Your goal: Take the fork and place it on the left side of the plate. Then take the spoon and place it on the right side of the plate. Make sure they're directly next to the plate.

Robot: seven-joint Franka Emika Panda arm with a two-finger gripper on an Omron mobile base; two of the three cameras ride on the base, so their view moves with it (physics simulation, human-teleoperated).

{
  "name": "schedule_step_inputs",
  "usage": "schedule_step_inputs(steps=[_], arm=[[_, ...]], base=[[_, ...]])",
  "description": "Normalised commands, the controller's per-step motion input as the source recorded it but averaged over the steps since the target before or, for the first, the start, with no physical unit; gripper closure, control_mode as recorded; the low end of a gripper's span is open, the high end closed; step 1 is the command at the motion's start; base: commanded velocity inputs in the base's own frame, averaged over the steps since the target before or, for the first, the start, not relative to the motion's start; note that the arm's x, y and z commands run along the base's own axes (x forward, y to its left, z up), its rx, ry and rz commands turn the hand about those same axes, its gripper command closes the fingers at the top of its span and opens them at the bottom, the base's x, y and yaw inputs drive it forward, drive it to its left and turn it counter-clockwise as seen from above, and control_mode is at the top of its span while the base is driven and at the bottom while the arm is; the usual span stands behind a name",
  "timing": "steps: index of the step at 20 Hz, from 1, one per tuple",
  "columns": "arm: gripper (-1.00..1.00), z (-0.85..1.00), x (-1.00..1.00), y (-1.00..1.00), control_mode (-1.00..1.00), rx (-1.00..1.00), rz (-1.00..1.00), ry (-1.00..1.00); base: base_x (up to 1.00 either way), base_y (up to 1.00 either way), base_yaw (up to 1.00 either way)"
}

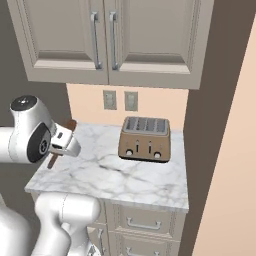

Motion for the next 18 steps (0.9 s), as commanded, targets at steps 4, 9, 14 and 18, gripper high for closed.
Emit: schedule_step_inputs(steps=[4,9,14,18], arm=[[1.00,0.24,-0.49,0.00,-1.00,0.00,-0.01,0.06],[1.00,-0.09,-0.17,0.02,-1.00,-0.01,0.00,0.00],[1.00,-0.13,-0.13,0.00,1.00,-0.02,0.00,0.01],[1.00,0.00,0.00,0.00,1.00,0.00,0.00,0.00]], base=[[0.00,0.00,0.00],[0.00,0.00,0.00],[-0.49,-0.04,0.05],[-0.93,-0.34,0.17]])
